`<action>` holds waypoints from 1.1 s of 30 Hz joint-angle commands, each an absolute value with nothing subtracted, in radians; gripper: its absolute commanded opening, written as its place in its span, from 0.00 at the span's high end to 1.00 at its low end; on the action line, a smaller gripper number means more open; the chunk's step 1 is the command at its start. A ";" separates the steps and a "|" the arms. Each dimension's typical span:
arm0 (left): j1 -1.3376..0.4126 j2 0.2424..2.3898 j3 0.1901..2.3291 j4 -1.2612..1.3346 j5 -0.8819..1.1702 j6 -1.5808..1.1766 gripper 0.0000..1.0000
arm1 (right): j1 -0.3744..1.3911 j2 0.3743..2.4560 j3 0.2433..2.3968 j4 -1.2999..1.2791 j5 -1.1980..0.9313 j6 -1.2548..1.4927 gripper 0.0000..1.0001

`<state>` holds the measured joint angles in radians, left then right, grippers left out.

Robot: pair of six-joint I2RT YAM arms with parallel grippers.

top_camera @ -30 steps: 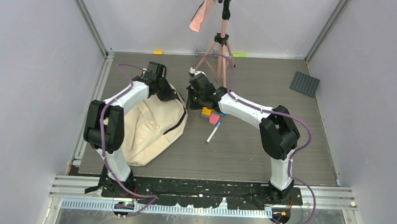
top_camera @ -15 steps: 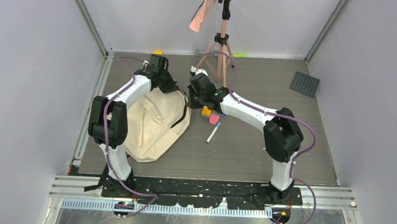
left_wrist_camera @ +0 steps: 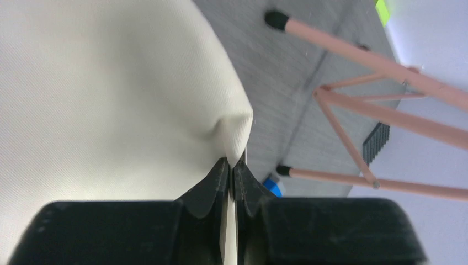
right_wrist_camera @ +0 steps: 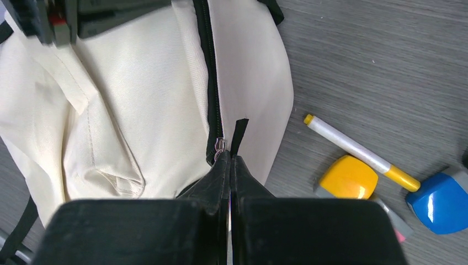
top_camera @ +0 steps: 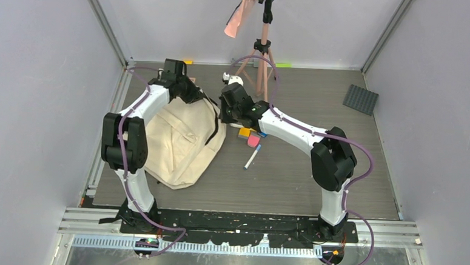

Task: Pack the student bag
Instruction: Zip the student bag at the center of the board.

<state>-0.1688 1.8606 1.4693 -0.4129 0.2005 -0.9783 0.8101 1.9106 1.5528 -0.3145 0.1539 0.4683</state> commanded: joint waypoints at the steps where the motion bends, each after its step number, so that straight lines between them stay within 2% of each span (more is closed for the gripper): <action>1: -0.097 1.816 1.492 -0.222 0.125 -0.963 0.80 | 0.834 1.914 1.601 -0.434 0.166 0.445 0.99; 4: -0.111 1.777 1.462 -0.254 0.161 -0.910 0.59 | 0.834 1.909 1.601 -0.418 0.165 0.453 0.99; 9: -0.151 1.690 1.345 -0.285 0.184 -0.879 0.46 | 0.835 1.909 1.596 -0.412 0.157 0.462 0.99; 18: -0.278 1.608 1.253 -0.326 0.231 -0.888 0.38 | 0.833 1.867 1.567 -0.400 0.240 0.469 0.99; 33: -0.345 1.702 1.336 -0.425 0.205 -0.826 0.37 | 0.833 1.733 1.531 -0.388 0.388 0.422 0.99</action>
<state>-0.3382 1.6836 1.2884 -0.4103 0.2169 -0.8520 0.8310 1.8271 1.5490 -0.4061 0.3099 0.4458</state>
